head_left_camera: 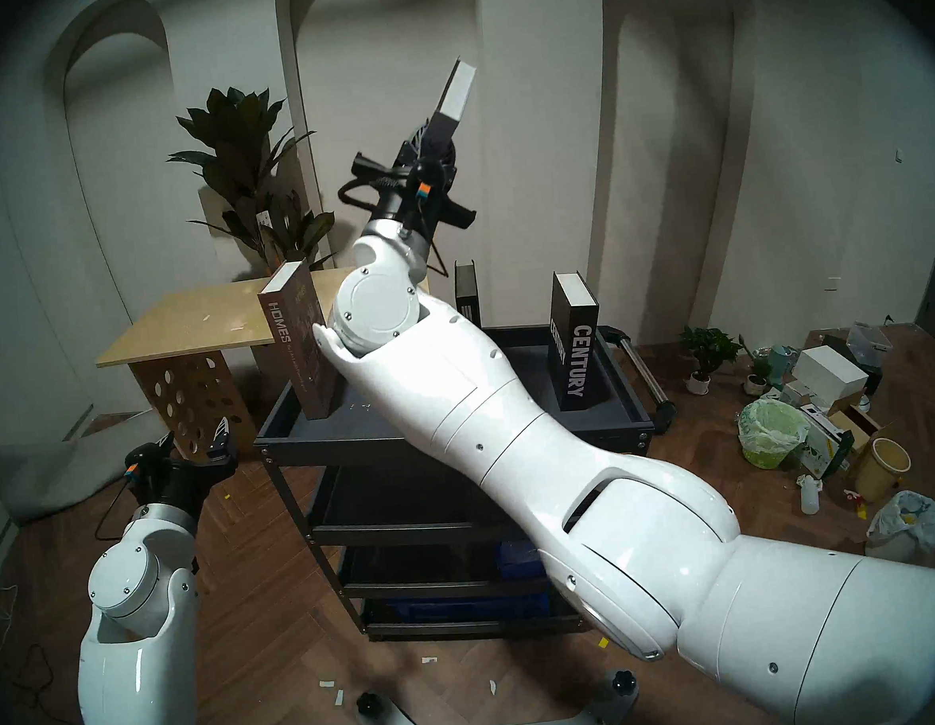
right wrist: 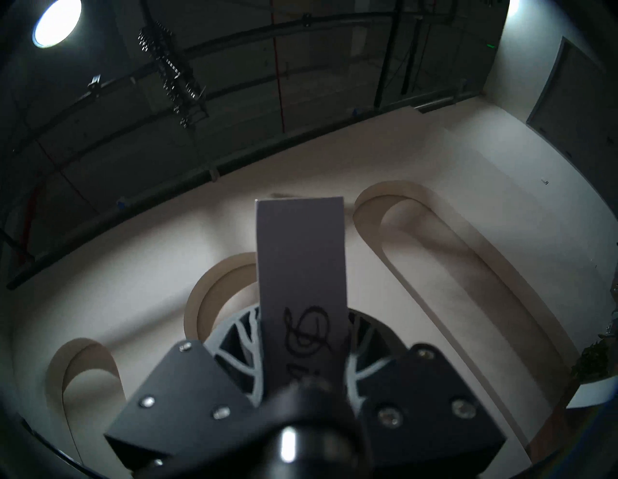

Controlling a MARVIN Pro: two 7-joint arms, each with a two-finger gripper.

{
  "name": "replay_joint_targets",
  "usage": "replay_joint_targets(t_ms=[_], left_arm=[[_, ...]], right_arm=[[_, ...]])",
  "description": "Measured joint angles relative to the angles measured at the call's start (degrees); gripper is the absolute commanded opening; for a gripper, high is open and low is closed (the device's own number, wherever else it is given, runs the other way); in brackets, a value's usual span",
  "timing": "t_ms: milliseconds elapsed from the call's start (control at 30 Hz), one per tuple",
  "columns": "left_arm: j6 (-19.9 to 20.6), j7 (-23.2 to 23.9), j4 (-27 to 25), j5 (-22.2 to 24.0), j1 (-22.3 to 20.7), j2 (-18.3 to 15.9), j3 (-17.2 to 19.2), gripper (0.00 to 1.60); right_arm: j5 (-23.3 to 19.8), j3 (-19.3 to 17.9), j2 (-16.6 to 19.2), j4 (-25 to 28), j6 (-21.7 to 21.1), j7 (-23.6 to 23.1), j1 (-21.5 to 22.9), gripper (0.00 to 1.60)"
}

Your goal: Sort the books onto the shelf by size, largest to the left

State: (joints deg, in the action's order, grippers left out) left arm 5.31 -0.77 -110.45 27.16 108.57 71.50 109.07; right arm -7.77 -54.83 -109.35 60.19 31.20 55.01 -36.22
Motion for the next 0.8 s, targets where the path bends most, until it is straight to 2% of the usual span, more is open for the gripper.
replay_joint_targets(t_ms=[333, 800], left_arm=[[0.0, 0.5, -2.5, -0.9, 0.2, 0.1, -2.7, 1.6], [-0.1, 0.8, -6.7, -2.7, 2.0, 1.3, -7.0, 1.6]], right_arm=[[0.3, -4.4, 3.2, 7.6, -3.2, 2.3, 1.9, 0.0], [-0.4, -6.7, 8.0, 15.4, -15.7, 2.5, 0.0, 0.0]])
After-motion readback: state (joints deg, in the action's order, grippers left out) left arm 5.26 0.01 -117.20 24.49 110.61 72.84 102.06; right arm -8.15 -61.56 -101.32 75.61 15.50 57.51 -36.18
